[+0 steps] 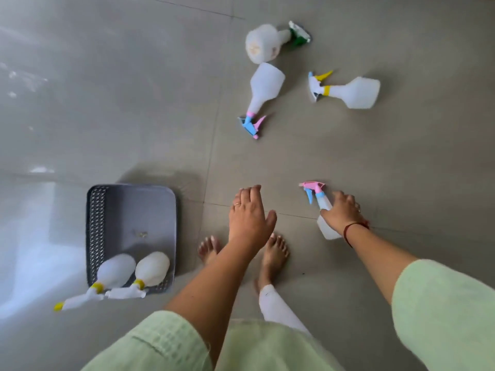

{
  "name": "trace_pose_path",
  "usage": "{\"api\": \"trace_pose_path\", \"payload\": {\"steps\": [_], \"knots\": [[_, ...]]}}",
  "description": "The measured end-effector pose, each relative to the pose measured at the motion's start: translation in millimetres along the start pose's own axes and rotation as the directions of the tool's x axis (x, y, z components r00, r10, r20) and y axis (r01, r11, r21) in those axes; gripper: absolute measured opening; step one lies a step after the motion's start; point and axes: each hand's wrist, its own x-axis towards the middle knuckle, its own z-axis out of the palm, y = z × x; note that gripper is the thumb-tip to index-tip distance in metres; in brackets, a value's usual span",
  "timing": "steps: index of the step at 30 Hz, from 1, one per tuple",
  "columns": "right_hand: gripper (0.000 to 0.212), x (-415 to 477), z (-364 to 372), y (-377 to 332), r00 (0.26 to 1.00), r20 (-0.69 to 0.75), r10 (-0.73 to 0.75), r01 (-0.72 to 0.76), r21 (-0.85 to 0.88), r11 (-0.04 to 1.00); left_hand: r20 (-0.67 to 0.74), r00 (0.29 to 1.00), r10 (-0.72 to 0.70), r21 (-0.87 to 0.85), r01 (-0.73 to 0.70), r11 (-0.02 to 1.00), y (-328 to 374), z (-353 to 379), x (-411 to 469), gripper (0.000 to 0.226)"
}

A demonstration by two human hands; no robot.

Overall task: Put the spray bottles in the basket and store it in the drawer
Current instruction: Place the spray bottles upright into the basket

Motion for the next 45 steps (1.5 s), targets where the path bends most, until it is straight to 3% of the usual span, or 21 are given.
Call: {"api": "trace_pose_path", "payload": {"steps": [3,7,17,19,23,25,26,28,29,30,33,35,39,42,45], "knots": [[0.057,32,11,23,0.998,0.057,0.021,-0.019,-0.047,0.999,0.107,0.993,0.05,-0.017,-0.049,0.999,-1,31,31,0.066],[0.055,77,42,30,0.998,0.055,0.026,-0.022,-0.072,0.997,0.205,0.978,0.031,0.099,-0.052,0.994,-23,67,77,0.066],[0.039,122,84,21,0.997,0.022,0.071,-0.07,-0.039,0.997,0.257,0.965,0.056,0.026,-0.065,0.998,-33,86,111,0.05],[0.036,114,79,13,0.999,0.021,0.03,-0.029,-0.025,0.999,0.242,0.97,0.03,-0.056,-0.017,0.998,-31,77,110,0.046],[0.041,68,62,-30,0.988,-0.035,-0.15,0.153,0.092,0.984,0.209,0.966,-0.153,-0.246,0.203,0.948,-25,47,99,0.044],[0.043,42,59,-55,0.973,-0.017,-0.231,0.231,0.167,0.958,0.216,0.931,-0.295,-0.36,0.356,0.862,-22,35,89,0.056],[0.043,30,58,-69,0.964,-0.008,-0.267,0.263,0.203,0.943,0.245,0.895,-0.372,-0.463,0.445,0.766,-22,28,85,0.065],[0.042,-1,54,-108,0.913,0.014,-0.407,0.398,0.186,0.898,0.335,0.804,-0.492,-0.692,0.564,0.45,-28,0,67,0.078],[0.042,-16,55,-129,0.876,0.006,-0.482,0.475,0.159,0.865,0.334,0.785,-0.522,-0.764,0.55,0.338,-33,-12,58,0.08],[0.042,-29,54,-151,0.833,0.003,-0.553,0.549,0.116,0.828,0.279,0.775,-0.567,-0.811,0.507,0.293,-38,-25,50,0.08],[0.041,-61,62,-208,0.71,0.035,-0.704,0.7,0.072,0.71,0.018,0.686,-0.728,-0.868,0.372,0.33,-67,-59,26,0.069],[0.039,-81,71,-241,0.631,0.082,-0.771,0.768,0.068,0.636,-0.084,0.627,-0.774,-0.895,0.294,0.336,-93,-79,13,0.059],[0.025,-111,102,-284,0.499,0.131,-0.857,0.855,0.088,0.511,-0.08,0.538,-0.839,-0.942,0.235,0.241,-137,-103,-8,0.051],[0.025,-126,132,-299,0.394,0.256,-0.883,0.914,-0.004,0.407,-0.094,0.464,-0.881,-0.941,0.247,0.231,-163,-105,-25,0.047],[0.035,-139,153,-303,0.367,0.363,-0.856,0.915,0.027,0.403,-0.099,0.443,-0.891,-0.918,0.305,0.254,-189,-100,-47,0.048]]}}
